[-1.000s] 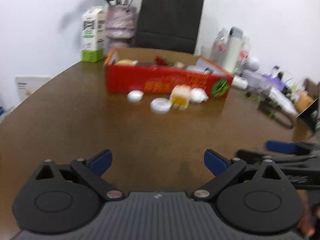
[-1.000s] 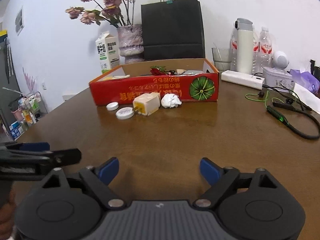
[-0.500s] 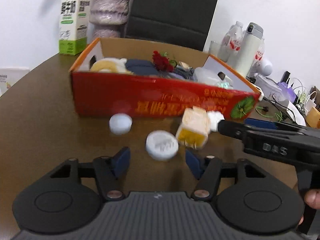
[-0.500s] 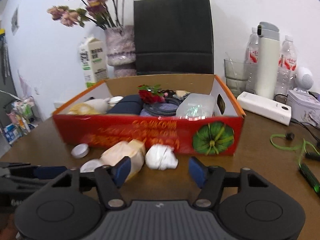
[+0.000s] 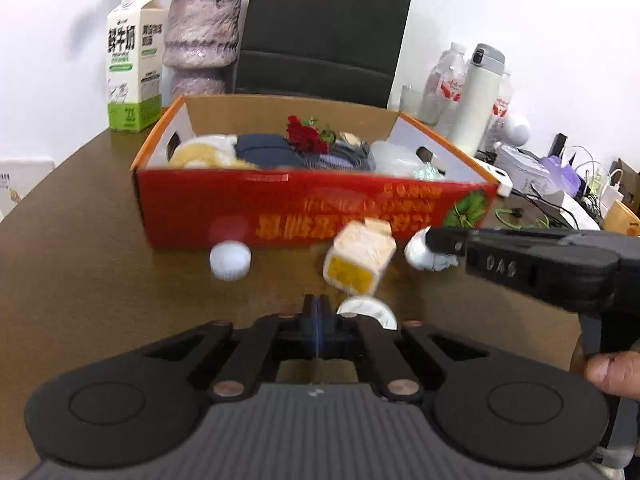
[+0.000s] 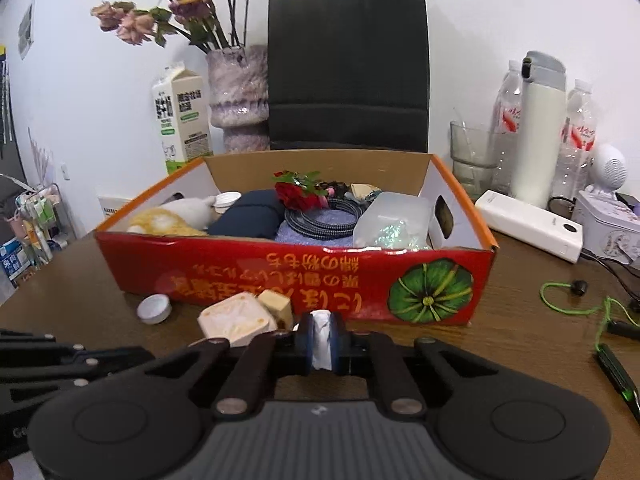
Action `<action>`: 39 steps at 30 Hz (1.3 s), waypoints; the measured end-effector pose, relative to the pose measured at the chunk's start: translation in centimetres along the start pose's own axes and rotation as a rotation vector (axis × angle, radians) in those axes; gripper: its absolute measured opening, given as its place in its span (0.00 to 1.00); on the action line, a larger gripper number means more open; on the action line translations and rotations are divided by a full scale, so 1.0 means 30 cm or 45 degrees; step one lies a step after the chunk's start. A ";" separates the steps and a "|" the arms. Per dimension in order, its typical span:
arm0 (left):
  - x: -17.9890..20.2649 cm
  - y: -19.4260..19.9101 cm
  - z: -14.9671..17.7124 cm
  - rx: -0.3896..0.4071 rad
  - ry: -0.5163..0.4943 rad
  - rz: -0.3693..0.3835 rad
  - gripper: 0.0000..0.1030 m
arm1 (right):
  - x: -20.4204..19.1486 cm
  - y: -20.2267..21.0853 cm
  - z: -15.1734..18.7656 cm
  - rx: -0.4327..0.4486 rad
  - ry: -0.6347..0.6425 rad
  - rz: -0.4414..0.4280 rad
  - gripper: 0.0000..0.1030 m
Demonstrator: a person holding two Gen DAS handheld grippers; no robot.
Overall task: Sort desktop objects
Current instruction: 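Grasp the white tissue with the right tool, then grasp the round white disc with the left tool while the right tool holds the tissue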
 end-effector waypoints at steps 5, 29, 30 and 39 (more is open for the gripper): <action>0.021 0.047 0.071 0.000 0.010 0.038 0.05 | -0.015 0.129 0.070 0.026 -0.025 -0.021 0.07; 0.119 0.202 0.232 0.047 -0.044 0.060 0.03 | -0.009 0.420 0.366 -0.001 -0.106 -0.045 0.07; 0.123 0.210 0.251 0.048 -0.047 0.074 0.04 | -0.005 0.430 0.372 0.002 -0.110 -0.041 0.07; 0.239 0.155 0.234 0.059 -0.165 0.095 0.69 | 0.093 0.485 0.392 0.041 -0.174 0.025 0.07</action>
Point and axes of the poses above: each gripper's, at about its wrist camera, not at the fingertips, and y roughly against the way its jaws point, x to its right, z to its underside, the point moved 2 cm from there along -y, roughly the way its jaws point, and after that the axes turned 4 degrees about -x, right-handed, at the moved point
